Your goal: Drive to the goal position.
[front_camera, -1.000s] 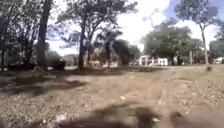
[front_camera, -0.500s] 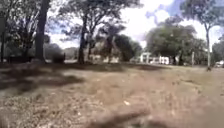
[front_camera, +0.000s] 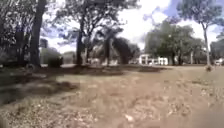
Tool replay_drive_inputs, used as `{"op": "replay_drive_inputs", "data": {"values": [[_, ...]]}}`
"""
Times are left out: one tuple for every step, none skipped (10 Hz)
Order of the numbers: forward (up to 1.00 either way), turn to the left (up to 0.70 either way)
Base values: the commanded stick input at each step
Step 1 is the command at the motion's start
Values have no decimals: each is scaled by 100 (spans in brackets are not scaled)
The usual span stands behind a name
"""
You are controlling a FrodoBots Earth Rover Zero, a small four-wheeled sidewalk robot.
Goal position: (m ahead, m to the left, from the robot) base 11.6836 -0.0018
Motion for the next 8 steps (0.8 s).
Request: {"op": "replay_drive_inputs", "data": {"values": [[70, 0], [70, 0], [70, 0], [70, 0], [70, 0], [70, 0], [70, 0], [70, 0]]}}
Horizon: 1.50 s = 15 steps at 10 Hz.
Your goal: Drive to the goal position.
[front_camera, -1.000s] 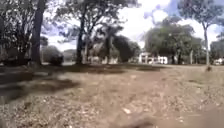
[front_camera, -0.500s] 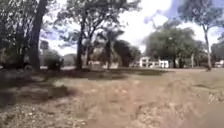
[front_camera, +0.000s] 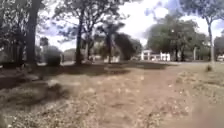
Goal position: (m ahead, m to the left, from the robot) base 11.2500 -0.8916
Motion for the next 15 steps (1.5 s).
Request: {"op": "replay_drive_inputs", "data": {"values": [[70, 0], [70, 0], [70, 0], [70, 0], [70, 0], [70, -5], [70, -25], [70, -35], [70, -35], [70, -35], [70, -35], [70, -35], [70, -28], [70, -10], [70, 0]]}}
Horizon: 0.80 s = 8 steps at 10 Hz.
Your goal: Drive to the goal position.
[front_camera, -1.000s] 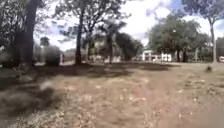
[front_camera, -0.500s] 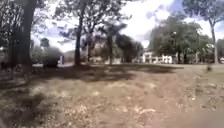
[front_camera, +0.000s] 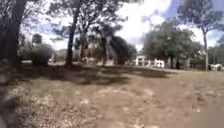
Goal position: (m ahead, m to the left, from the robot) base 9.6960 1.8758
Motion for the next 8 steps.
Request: {"op": "replay_drive_inputs", "data": {"values": [[70, 0], [70, 0], [70, 0], [70, 0], [70, 0], [70, 0], [70, 0], [70, 0]]}}
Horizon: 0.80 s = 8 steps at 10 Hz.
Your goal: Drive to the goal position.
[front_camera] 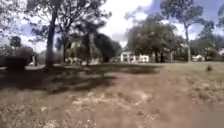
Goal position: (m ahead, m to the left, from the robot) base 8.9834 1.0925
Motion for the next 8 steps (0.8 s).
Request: {"op": "replay_drive_inputs", "data": {"values": [[70, 0], [70, 0], [70, 0], [70, 0], [70, 0], [70, 0], [70, 0], [70, 0]]}}
